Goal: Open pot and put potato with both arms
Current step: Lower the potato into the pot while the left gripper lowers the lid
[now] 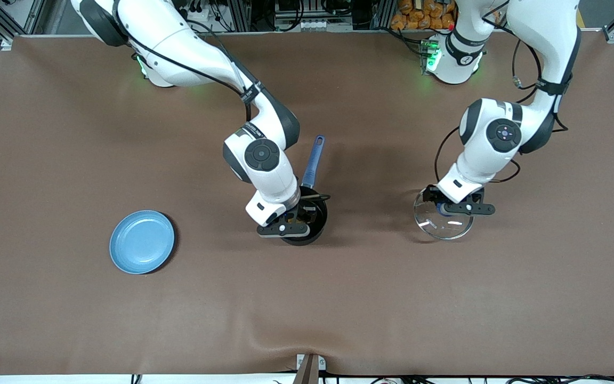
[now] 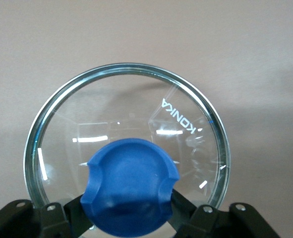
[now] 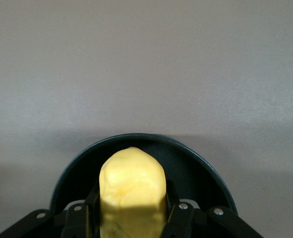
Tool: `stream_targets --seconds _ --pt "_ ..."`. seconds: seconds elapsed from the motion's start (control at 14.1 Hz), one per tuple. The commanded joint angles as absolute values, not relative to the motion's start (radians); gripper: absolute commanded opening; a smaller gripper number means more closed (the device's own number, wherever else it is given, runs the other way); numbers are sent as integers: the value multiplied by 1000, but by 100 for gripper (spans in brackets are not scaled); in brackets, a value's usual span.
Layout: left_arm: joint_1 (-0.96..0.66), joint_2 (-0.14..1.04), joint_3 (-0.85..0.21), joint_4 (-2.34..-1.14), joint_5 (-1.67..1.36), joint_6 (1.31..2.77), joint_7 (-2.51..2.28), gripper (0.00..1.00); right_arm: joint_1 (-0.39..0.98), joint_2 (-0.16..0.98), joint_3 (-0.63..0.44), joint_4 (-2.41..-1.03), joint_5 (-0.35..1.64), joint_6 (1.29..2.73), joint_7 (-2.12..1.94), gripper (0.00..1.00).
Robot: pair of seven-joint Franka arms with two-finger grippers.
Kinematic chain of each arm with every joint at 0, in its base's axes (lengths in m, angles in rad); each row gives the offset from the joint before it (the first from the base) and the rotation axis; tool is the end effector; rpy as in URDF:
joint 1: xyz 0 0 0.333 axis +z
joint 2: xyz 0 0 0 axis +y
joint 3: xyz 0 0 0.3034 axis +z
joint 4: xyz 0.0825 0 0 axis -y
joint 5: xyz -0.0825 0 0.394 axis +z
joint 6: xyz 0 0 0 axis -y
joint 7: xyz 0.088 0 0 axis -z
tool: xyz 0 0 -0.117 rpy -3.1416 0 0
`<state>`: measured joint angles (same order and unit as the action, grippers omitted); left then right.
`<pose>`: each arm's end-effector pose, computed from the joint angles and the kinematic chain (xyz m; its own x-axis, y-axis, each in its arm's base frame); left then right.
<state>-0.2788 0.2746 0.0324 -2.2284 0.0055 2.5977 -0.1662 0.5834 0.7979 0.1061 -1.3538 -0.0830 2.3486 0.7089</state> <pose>0.5445 -0.1368 0.2274 0.9917 -0.0857 0.0953 -0.0865 -0.9962 0.0038 0.5976 0.4679 0.2433 0.9889 -0.0166 0.1479 0.0036 -0.9908 -0.1351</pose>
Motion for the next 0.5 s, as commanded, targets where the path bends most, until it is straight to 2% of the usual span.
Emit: stream_targets --seconds 0.0,0.43 --pt "-265 305 25 -2232 -8 2644 -138 47 594 816 97 -1359 -110 2391 738 0" --pt "-224 394 25 -2218 -6 2712 -103 47 623 865 87 -1365 -143 2430 796 0"
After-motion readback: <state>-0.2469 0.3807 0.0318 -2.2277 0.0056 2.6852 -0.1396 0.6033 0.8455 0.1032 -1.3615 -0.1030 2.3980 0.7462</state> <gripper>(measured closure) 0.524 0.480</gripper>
